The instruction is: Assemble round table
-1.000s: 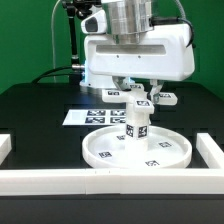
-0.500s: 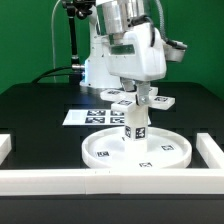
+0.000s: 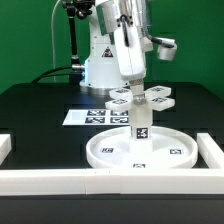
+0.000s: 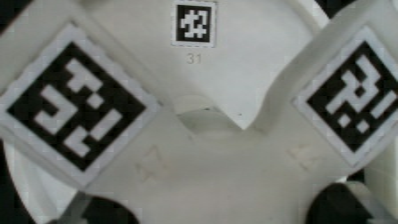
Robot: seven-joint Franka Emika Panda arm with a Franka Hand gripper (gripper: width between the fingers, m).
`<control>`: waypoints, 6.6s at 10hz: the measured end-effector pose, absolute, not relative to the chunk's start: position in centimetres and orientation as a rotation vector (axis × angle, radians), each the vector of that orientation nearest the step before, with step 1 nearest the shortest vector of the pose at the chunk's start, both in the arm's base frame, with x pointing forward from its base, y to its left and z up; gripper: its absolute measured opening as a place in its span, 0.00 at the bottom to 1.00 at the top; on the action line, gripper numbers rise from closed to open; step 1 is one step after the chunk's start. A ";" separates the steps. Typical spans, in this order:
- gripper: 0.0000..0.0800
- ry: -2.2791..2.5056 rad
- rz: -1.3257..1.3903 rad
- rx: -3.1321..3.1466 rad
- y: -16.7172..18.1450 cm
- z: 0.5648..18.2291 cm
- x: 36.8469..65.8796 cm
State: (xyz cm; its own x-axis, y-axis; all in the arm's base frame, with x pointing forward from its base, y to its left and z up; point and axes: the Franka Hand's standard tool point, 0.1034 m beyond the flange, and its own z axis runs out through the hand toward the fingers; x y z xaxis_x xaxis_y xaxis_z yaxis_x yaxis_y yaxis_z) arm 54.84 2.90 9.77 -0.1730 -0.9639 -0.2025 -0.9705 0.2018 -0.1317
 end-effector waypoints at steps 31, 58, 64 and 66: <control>0.81 -0.614 0.036 -3.004 5.7 13.5 56.7; 0.81 -1.886 0.135 -2.481 3.3 10.2 55.5; 0.55 -1.853 0.135 -2.508 3.1 10.3 55.5; 0.55 -1.823 0.136 -2.531 3.1 10.3 55.5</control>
Offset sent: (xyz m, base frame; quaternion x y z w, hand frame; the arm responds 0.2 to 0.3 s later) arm -0.0004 0.0081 -0.0073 -0.0173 0.0053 0.1365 0.9905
